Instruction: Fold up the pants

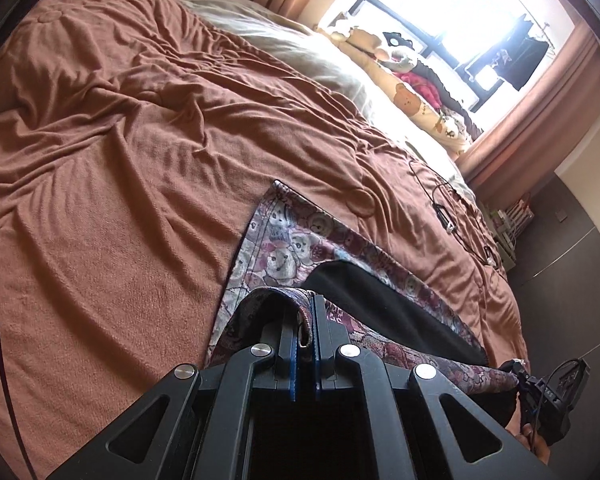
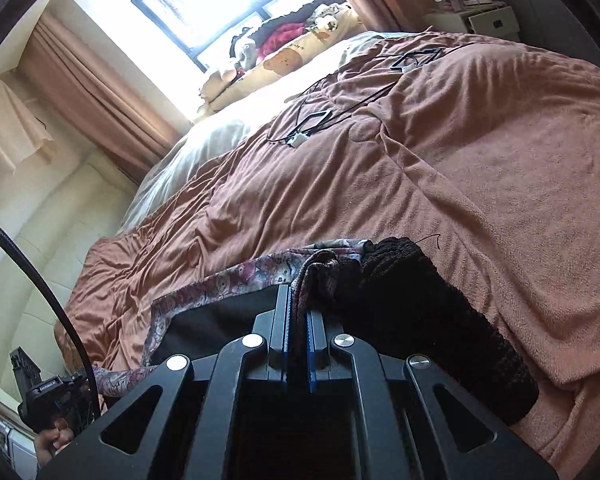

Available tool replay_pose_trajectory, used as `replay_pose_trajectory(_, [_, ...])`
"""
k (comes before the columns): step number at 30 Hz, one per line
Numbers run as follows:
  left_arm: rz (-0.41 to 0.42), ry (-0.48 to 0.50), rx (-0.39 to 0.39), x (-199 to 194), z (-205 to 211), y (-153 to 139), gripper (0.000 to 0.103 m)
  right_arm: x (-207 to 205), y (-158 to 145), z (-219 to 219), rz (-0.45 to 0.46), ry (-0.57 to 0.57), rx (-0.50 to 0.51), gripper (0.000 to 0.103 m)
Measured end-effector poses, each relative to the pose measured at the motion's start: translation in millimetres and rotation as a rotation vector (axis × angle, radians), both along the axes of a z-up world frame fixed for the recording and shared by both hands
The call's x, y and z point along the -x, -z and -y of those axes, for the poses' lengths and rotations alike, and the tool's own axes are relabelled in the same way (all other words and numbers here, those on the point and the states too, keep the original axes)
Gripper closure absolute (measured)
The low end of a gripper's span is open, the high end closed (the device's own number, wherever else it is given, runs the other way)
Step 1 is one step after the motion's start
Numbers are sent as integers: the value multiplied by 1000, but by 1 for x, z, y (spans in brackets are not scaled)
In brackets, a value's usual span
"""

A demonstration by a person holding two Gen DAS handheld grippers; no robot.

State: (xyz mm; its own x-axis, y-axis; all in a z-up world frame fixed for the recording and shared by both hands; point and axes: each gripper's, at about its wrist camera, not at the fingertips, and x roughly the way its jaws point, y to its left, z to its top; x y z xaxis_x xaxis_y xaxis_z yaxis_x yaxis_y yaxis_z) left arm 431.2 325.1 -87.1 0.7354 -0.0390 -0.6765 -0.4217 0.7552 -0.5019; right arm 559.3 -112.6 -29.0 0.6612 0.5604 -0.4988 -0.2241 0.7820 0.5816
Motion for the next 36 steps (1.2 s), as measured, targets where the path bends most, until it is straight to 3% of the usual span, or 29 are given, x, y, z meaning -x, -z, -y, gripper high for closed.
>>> replay_pose_trajectory(12, [-82,-14,-40,-72,-15,25,97,-50,13,-24,-45,10,51,99])
replay_pose_trajectory(14, [-131,-16,-73,-85,-18,29,93,-54,16,-28,-65,20,63,97])
replay_pose_trajectory(15, [-157,-31,-89,-88,-20,30,89,-55,17,-29,-77,16,63,91])
replay_pose_trajectory(16, [-170,-40,-98,-90,-22,30,76,-54,16,-30,-83,2,54,77])
replay_pose_trajectory(17, [-172,-44,-107,-90,-24,29,56,-52,14,-30,-83,-16,47,67])
replay_pose_trajectory(18, [-165,-41,-121,-89,-25,27,47,-49,11,-30,-72,-37,35,47])
replay_pose_trajectory(19, [-155,-35,-148,-87,-25,24,41,-44,6,-30,-52,-50,29,33])
replay_pose_trajectory(20, [-158,-27,-179,-86,-24,21,41,-40,0,-29,-26,-54,40,31])
replay_pose_trajectory(30, [-303,191,-387,-96,-12,36,41,-23,-33,-20,51,-100,251,31])
replay_pose_trajectory(36, [-340,279,-449,-111,-6,52,41,-15,-41,-20,57,-61,384,31])
